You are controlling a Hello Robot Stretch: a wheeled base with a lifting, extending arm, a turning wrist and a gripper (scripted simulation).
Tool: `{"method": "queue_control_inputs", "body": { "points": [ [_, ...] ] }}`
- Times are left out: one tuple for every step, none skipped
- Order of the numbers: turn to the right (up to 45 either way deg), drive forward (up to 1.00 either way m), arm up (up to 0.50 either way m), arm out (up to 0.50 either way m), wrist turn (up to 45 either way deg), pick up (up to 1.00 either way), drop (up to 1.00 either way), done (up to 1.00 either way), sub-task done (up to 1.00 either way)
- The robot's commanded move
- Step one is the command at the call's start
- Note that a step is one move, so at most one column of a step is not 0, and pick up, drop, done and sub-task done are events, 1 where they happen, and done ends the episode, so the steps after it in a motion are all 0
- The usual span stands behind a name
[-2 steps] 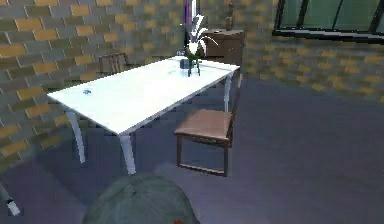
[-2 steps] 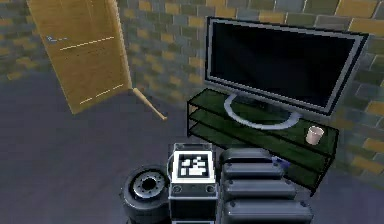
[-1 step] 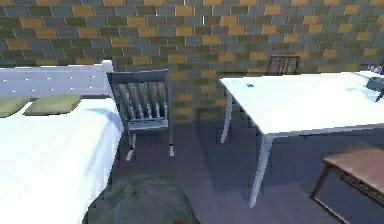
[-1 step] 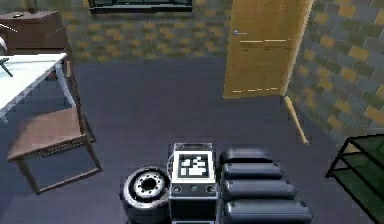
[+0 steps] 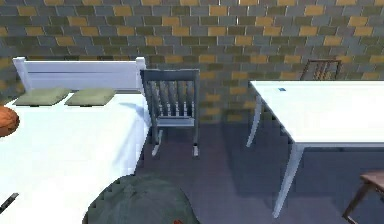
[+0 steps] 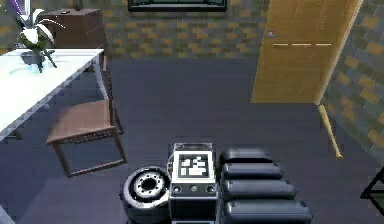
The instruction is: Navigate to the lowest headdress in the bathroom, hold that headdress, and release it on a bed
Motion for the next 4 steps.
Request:
{"method": "queue_control_inputs", "body": {
  "points": [
    [0.0, 1.0, 0.0, 0.0, 0.0, 0.0, 0.0, 0.0, 0.0],
    [-21.0, 0.0, 0.0, 0.0, 0.0, 0.0, 0.0, 0.0, 0.0],
    [0.0, 0.05, 0.0, 0.0, 0.0, 0.0, 0.0, 0.0, 0.0],
    [45.0, 0.0, 0.0, 0.0, 0.0, 0.0, 0.0, 0.0, 0.0]
  ]
}}
